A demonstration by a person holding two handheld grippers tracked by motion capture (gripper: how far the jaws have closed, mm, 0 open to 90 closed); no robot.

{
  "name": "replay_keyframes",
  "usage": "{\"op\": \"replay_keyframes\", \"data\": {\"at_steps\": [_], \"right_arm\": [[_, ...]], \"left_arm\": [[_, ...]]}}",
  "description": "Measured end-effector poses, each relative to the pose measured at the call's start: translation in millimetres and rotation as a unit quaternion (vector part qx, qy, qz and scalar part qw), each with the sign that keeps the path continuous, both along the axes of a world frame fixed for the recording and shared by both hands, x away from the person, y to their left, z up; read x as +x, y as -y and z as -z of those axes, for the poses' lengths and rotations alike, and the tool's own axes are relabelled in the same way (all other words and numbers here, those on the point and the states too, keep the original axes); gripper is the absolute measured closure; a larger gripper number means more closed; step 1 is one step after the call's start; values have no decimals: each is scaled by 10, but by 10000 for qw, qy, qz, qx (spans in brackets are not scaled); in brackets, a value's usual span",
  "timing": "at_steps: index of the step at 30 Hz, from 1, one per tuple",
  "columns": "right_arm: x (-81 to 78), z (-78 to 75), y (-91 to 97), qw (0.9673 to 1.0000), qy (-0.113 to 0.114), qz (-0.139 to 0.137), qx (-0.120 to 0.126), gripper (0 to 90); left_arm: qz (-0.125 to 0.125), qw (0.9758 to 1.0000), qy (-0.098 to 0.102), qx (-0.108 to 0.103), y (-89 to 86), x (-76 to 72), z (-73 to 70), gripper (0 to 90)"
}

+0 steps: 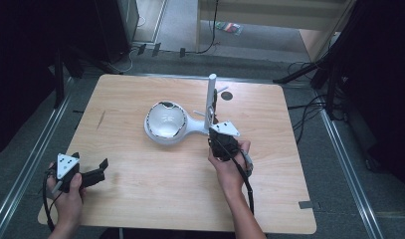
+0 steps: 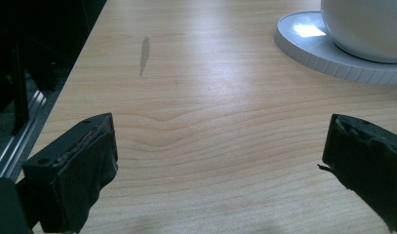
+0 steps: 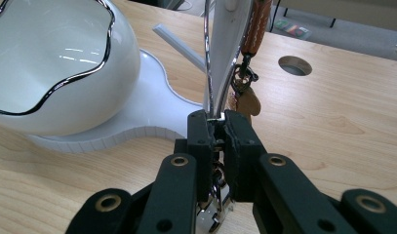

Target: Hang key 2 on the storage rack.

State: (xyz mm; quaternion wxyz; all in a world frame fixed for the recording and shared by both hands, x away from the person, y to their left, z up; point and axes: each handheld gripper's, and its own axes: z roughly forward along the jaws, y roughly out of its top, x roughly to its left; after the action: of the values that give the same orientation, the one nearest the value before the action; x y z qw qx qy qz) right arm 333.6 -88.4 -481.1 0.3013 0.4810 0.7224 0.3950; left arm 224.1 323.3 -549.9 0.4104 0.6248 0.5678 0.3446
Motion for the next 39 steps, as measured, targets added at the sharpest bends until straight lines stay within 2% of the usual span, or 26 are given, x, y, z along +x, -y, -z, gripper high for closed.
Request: {"op": "replay_keyframes", "data": {"at_steps": [5,11,12,15,17,19,21,23,24,28,31,34,36,39], "right_arm": [[32,28,-18,10000,-36,30,20,835],[62,70,-31,9999,-66,-17,-83,828],[67,73,-29,9999,-102,-11,-31,822],[71,68,-16,9999,-44,-135,69,670],[61,62,-19,9998,114,-149,-54,613],[56,52,-1,9997,204,-160,-48,532],[53,35,35,9995,222,-183,149,466],[48,16,84,9981,252,-320,468,408],[38,4,97,9979,203,-292,538,370],[-20,-15,109,9991,151,40,395,129],[-78,-23,165,9979,269,-211,545,0],[-119,-44,213,9971,321,-194,660,0],[-131,-52,234,9973,324,-167,632,0],[-142,-54,250,9983,198,-112,531,0]], "left_arm": [[-13,10000,6,-16,-2,0,1,0],[-5,10000,-3,-9,-3,-4,0,0],[-11,10000,-8,-20,-4,-4,0,0],[-14,10000,-9,-14,-3,-2,1,0],[-9,10000,-16,-6,-1,-2,0,0],[-14,10000,-10,-8,0,-1,1,0],[-21,10000,-6,-12,-1,-2,1,0],[-12,10000,-16,-7,-1,-2,0,0],[-10,10000,-14,1,1,-1,0,0],[-13,10000,-13,6,2,-1,0,0],[-21,10000,-9,3,4,1,1,0],[-18,10000,-5,18,7,4,2,0],[-19,10000,-6,21,9,4,2,0],[-26,10000,-4,13,7,4,2,0]]}}
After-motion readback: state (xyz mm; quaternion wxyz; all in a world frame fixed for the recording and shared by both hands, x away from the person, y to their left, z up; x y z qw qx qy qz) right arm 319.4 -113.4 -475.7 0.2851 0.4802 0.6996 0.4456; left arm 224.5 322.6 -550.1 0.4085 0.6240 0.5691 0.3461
